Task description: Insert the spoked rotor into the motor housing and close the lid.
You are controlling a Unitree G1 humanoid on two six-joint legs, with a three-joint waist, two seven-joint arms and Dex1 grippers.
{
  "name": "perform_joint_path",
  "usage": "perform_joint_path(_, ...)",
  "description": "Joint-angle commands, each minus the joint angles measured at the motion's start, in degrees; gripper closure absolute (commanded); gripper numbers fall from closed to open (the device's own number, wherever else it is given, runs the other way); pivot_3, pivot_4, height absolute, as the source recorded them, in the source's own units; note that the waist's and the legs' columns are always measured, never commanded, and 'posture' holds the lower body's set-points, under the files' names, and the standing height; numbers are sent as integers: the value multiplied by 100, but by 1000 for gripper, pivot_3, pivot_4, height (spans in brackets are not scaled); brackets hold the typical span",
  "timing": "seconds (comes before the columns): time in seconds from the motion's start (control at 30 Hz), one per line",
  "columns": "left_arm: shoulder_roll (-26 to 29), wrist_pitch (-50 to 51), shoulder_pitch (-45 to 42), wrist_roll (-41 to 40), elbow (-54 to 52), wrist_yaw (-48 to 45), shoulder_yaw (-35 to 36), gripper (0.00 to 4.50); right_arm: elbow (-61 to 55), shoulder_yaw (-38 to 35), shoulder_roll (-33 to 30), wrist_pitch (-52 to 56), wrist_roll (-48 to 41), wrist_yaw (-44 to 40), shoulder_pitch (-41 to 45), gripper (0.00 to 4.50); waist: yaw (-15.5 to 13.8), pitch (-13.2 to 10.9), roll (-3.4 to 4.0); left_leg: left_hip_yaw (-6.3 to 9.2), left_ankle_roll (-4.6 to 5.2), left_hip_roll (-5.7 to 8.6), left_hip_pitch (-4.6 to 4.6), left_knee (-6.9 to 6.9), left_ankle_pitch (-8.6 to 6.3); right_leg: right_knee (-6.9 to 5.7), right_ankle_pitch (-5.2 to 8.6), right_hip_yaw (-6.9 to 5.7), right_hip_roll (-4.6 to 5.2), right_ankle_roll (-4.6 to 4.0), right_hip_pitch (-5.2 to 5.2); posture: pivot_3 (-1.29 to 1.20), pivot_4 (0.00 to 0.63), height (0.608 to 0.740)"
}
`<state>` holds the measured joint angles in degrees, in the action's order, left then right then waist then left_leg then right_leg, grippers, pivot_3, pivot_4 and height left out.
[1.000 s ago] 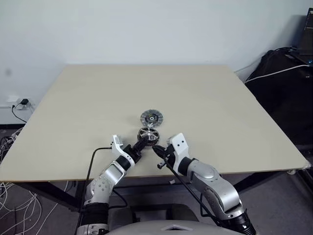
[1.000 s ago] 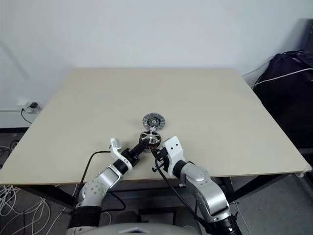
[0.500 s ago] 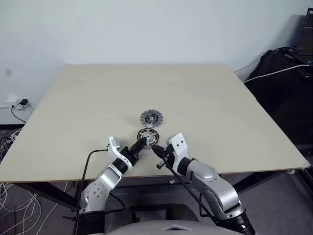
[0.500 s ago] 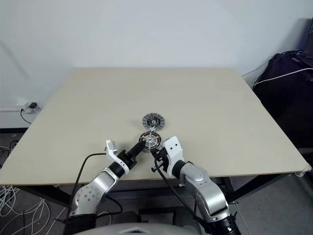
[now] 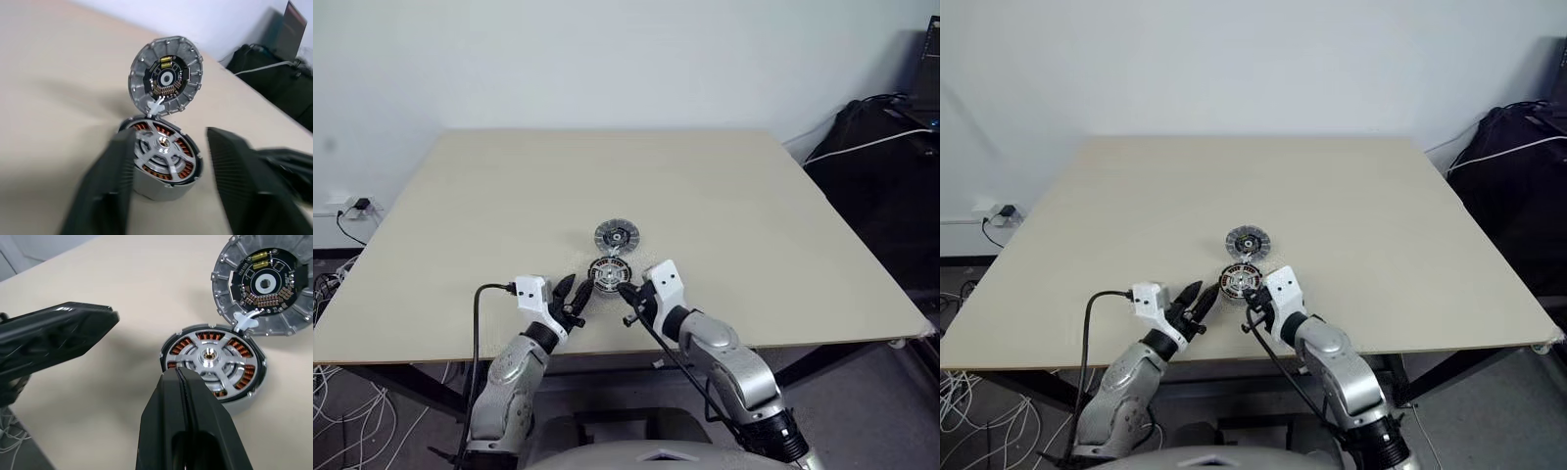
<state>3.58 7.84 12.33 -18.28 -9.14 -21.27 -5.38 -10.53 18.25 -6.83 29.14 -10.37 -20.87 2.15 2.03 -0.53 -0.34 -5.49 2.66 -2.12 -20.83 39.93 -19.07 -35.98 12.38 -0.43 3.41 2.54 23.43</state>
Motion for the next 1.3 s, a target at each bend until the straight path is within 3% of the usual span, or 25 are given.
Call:
perform_joint_path(0.03, 22, -263, 2, 210, -40, 1, -94, 3711, 239, 35, 105, -265, 186, 56, 329, 4500, 2, -1, 1, 0, 1, 0, 0, 0, 0, 0, 0, 0, 0, 0, 0, 0, 0, 740)
perform_joint_path(0.1, 10, -303, 32, 246, -8, 10, -85, 4415, 539, 53, 199, -356, 286, 81, 530, 4500, 6, 0, 2, -1, 1, -1, 1, 0, 0, -1, 0, 0, 0, 0, 0, 0, 0, 740)
perform_joint_path(0.13, 14, -317, 48, 293, -4, 31, -85, 4480, 706, 72, 243, -421, 365, 111, 645, 4500, 8, -1, 3, -2, 1, 0, 1, 0, 0, -2, 0, 0, 0, 1, 0, 0, 0, 740)
perform_joint_path(0.43, 207, -1008, 141, 1175, 154, 234, -322, 4480, 2024, 21, 732, -856, 707, 276, 1559, 4500, 5, -7, 14, -4, -18, 0, -2, 0, 11, -3, -1, 0, -1, 1, 2, 0, 0, 740)
perform_joint_path(0.9, 208, -1105, 196, 1107, 187, 167, -357, 4480, 3457, -251, 889, -1157, 940, 408, 2090, 4500, 21, -13, 32, -10, -19, -3, -6, -1, 12, -3, -5, 0, 0, 8, 7, 0, 0, 740)
perform_joint_path(1.1, 194, -1046, 169, 1092, 162, 138, -379, 4480, 3498, -211, 839, -946, 1052, 377, 2053, 4500, 21, -1, 51, -12, -14, -4, 3, -1, 9, -4, -5, 1, 0, 8, 1, 0, 0, 740)
perform_joint_path(1.3, 183, -934, 123, 1085, 113, 121, -425, 4480, 2543, 30, 507, -816, 1050, -218, 1999, 4500, 18, 1, 61, -11, -11, -3, 0, -1, 8, -4, -6, 2, 0, 9, 3, 0, 0, 740)
